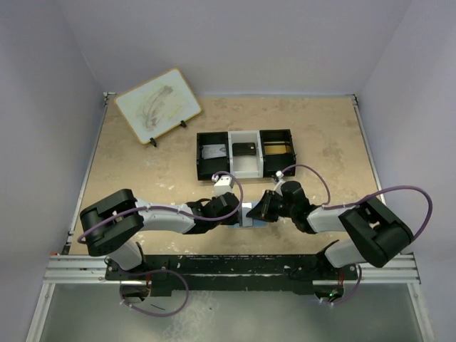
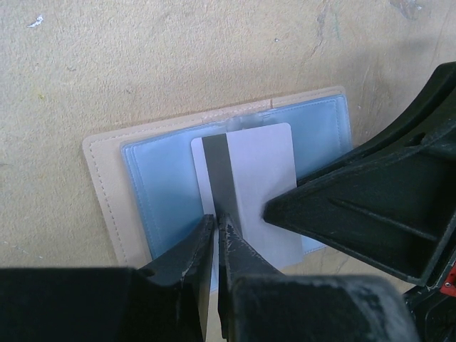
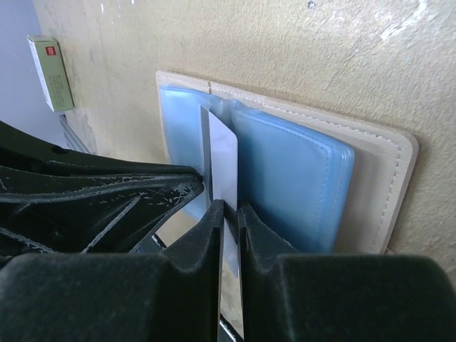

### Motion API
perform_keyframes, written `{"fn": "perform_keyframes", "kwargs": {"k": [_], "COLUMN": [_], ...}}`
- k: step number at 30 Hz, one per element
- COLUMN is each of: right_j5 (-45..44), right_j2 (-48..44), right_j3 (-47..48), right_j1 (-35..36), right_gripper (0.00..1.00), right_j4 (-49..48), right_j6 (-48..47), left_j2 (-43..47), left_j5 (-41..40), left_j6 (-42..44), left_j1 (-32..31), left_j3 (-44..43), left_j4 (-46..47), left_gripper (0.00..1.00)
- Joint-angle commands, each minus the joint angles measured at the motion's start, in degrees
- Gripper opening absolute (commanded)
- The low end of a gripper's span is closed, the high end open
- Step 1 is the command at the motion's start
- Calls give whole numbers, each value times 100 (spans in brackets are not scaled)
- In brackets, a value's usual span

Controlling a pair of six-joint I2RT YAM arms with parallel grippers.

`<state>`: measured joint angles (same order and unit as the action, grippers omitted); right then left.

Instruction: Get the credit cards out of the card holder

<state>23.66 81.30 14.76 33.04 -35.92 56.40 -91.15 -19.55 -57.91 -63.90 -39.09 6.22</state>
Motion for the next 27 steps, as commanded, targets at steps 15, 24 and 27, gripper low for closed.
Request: {"fn": "perform_keyframes", "kwargs": {"k": [15,24,27], "right_j5": [-213,-50,-36], "right_j2": [-394,-162,-125], "right_j3": [-151,-34,28], "right_j1": [-77,-80,-80], "right_gripper": [0,23,21], "right_j4": [140,-37,-63], "right_j6": [-51,-55,-51], "left_j2": [115,85,82], "left_j5": [-108,-40,-40], "left_j6": [43,43,43], "left_j1": [-44,-44,-44], "left_j3": [156,124,125], "left_j4": [-299,-251,-253], "left_gripper": [3,2,2]}}
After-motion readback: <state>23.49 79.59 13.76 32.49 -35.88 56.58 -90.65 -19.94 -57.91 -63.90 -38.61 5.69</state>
